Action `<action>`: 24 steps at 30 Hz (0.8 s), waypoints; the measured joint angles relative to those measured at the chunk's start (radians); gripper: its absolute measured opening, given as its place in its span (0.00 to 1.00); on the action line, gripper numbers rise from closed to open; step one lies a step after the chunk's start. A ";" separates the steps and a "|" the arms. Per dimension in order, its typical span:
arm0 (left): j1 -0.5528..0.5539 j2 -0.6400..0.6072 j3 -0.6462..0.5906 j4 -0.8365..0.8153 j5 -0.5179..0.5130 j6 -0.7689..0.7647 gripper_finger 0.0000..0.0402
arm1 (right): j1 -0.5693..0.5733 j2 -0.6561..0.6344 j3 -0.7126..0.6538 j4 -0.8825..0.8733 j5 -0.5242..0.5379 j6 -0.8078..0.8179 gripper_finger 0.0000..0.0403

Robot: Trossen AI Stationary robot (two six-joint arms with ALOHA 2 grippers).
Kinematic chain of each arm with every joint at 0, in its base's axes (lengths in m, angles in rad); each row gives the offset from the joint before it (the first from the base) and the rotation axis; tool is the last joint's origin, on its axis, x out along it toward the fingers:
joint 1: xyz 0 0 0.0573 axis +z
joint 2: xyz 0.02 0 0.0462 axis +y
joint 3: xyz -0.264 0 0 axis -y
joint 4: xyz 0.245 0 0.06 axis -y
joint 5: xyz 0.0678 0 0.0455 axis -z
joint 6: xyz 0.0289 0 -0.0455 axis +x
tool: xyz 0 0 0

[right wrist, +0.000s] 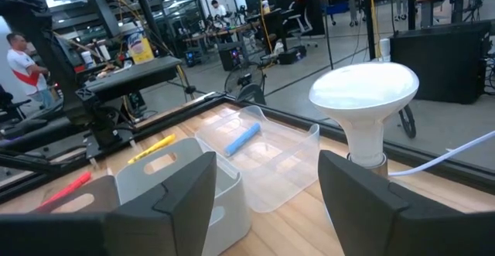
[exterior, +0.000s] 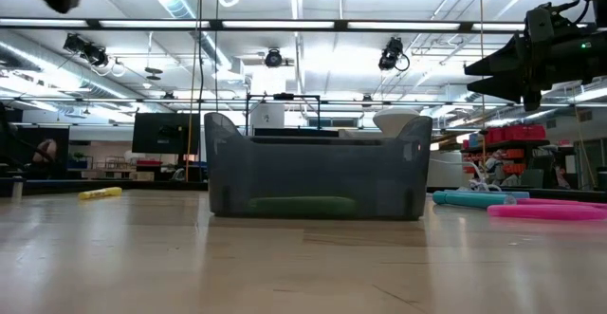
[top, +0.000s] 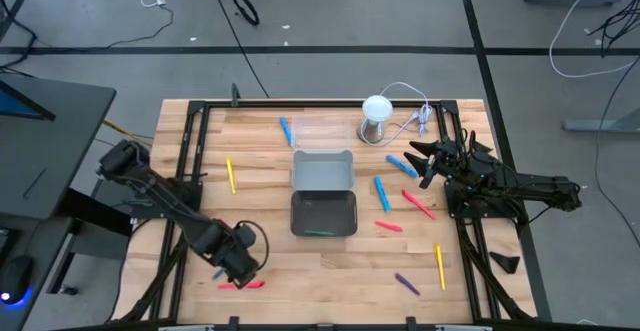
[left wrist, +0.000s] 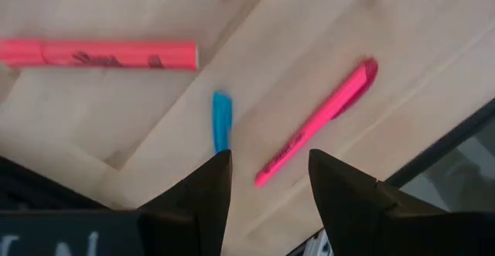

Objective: Pick & Place Markers
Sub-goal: Put the blue pen into the black bin

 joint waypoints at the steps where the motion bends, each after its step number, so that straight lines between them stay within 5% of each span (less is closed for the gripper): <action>1: -0.012 -0.005 -0.012 0.005 0.000 -0.014 0.45 | 0.000 0.000 0.000 0.000 0.000 0.000 0.57; 24: -0.158 -0.049 -0.140 0.079 -0.006 -0.165 0.45 | 0.000 0.000 0.000 0.000 0.000 0.000 0.57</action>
